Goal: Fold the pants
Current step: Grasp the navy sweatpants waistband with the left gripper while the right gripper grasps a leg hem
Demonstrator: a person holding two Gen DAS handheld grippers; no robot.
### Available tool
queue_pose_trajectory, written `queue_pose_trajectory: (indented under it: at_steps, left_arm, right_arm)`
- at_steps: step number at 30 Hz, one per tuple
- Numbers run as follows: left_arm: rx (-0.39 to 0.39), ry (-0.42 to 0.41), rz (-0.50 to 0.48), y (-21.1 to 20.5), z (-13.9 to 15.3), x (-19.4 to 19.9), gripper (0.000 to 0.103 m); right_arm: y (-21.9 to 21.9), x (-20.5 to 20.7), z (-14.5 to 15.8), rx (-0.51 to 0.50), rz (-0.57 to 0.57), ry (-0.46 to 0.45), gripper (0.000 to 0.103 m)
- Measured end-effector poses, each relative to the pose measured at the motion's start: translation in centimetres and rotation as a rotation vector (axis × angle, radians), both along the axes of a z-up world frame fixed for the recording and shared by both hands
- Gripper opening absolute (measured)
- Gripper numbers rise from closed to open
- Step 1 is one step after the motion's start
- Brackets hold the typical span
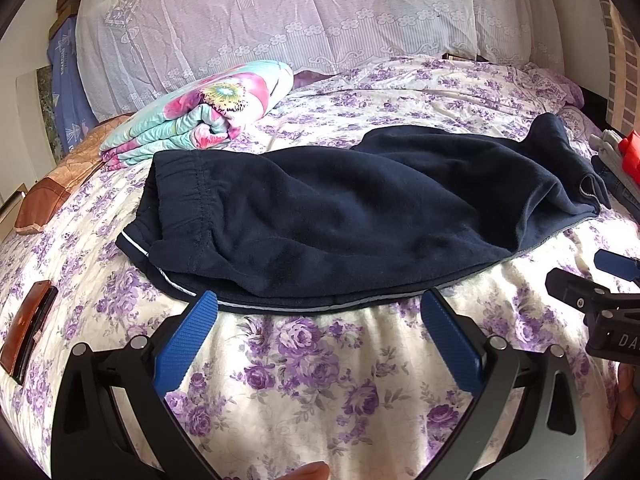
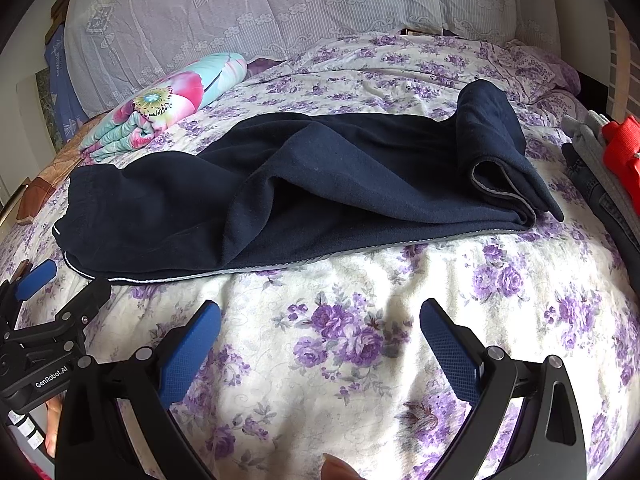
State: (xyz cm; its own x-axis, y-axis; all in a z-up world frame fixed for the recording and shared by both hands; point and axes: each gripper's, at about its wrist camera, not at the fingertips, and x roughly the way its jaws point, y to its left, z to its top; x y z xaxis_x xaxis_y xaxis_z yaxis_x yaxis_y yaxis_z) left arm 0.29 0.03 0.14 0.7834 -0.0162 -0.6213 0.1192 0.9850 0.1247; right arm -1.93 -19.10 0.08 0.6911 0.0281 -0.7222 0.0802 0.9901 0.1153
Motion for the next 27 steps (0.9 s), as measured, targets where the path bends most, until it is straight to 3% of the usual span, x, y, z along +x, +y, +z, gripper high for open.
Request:
queue_pose_trajectory:
  at_steps: [7, 8, 11, 12, 15, 18, 23, 27]
  left_arm:
    - [-0.006, 0.020, -0.010, 0.0, -0.2, 0.3, 0.099]
    - [-0.012, 0.045, -0.017, 0.0, -0.5, 0.6, 0.099]
    - [-0.087, 0.238, -0.078, 0.4, -2.4, 2.7, 0.099]
    - [-0.112, 0.282, -0.084, 0.7, -2.8, 3.1, 0.099]
    - [-0.154, 0.281, -0.075, 1.2, -2.9, 3.1, 0.099]
    - [-0.107, 0.283, -0.098, 0.8, -3.6, 2.9, 0.099]
    - [-0.084, 0.306, -0.185, 1.3, -3.4, 1.6, 0.099]
    - [-0.189, 0.264, -0.175, 4.0, -1.8, 1.0, 0.098]
  right_arm:
    - [0.0, 0.0, -0.1, 0.000, -0.001, 0.004, 0.100]
    - [-0.1, 0.1, -0.1, 0.004, 0.000, 0.010, 0.100]
    - [-0.7, 1.2, -1.5, 0.035, -0.001, 0.113, 0.100]
    - [-0.6, 1.2, -1.4, 0.022, 0.002, 0.110, 0.100]
    - [-0.1, 0.8, -1.6, -0.015, 0.021, 0.111, 0.100]
    - [-0.3, 0.4, -1.7, -0.006, 0.072, 0.115, 0.100]
    - [-2.2, -1.3, -1.5, 0.127, 0.136, 0.080, 0.100]
    - [-5.4, -2.1, -1.0, 0.351, 0.119, 0.031, 0.100]
